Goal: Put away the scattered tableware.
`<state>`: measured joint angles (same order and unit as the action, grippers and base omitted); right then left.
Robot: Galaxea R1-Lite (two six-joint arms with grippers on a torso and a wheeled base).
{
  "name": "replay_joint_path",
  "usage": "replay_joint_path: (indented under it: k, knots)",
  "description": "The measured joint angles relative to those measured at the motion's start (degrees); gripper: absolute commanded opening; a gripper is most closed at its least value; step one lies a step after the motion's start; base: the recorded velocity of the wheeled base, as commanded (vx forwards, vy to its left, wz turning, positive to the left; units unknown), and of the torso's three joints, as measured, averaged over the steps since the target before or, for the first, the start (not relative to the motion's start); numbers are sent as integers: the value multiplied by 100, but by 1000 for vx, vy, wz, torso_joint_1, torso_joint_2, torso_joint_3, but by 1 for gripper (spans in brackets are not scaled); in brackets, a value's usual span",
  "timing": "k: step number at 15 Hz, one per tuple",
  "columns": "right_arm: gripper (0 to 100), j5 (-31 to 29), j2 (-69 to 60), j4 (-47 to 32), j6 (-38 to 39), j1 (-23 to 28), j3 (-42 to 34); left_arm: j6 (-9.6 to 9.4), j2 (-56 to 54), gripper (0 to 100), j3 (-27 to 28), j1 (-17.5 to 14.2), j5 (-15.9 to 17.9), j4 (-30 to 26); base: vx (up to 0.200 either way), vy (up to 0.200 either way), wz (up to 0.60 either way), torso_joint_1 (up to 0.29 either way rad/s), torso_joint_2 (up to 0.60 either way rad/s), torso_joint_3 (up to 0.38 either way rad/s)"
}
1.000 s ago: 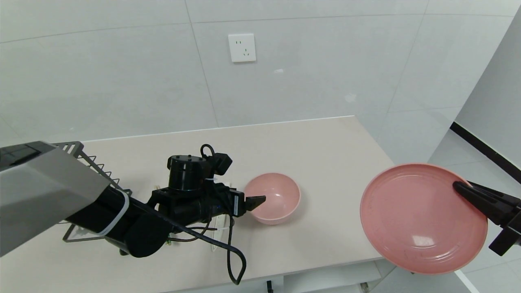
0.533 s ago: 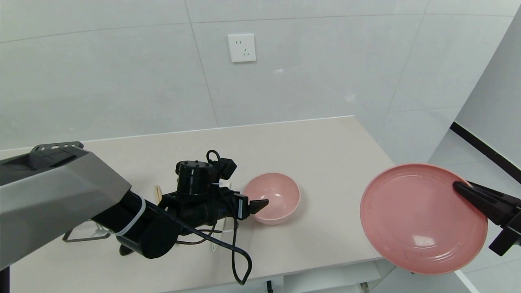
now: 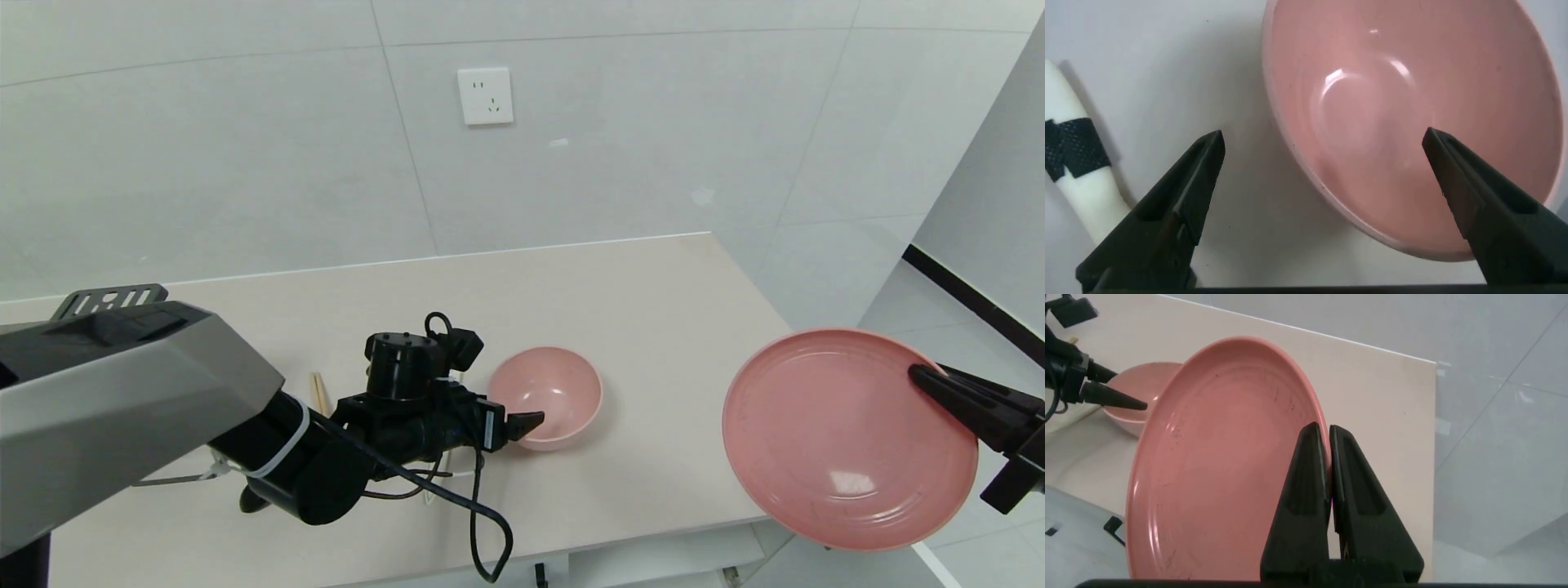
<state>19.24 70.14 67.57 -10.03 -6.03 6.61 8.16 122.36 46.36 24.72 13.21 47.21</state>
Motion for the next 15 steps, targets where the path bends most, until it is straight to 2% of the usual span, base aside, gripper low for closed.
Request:
replay_joint_path:
  k: [7, 8, 11, 15]
  knots:
    - [0, -2, -13, 0, -4, -2, 0, -46, -383, 0, -83, 79, -9, 0, 0, 0, 0, 0, 0, 0]
    - [0, -2, -17, -2, -4, 0, -2, -96, -533, 0, -119, 79, -30, 16, 0, 0, 0, 0, 0, 0]
    - [0, -2, -30, 0, -6, 0, 0, -452, -1092, 0, -383, 79, -95, 310, 0, 0, 0, 0, 0, 0]
    - [0, -2, -68, 0, 0, 2, 4, -547, -2057, 0, -1178, 74, -101, 580, 0, 0, 0, 0, 0, 0]
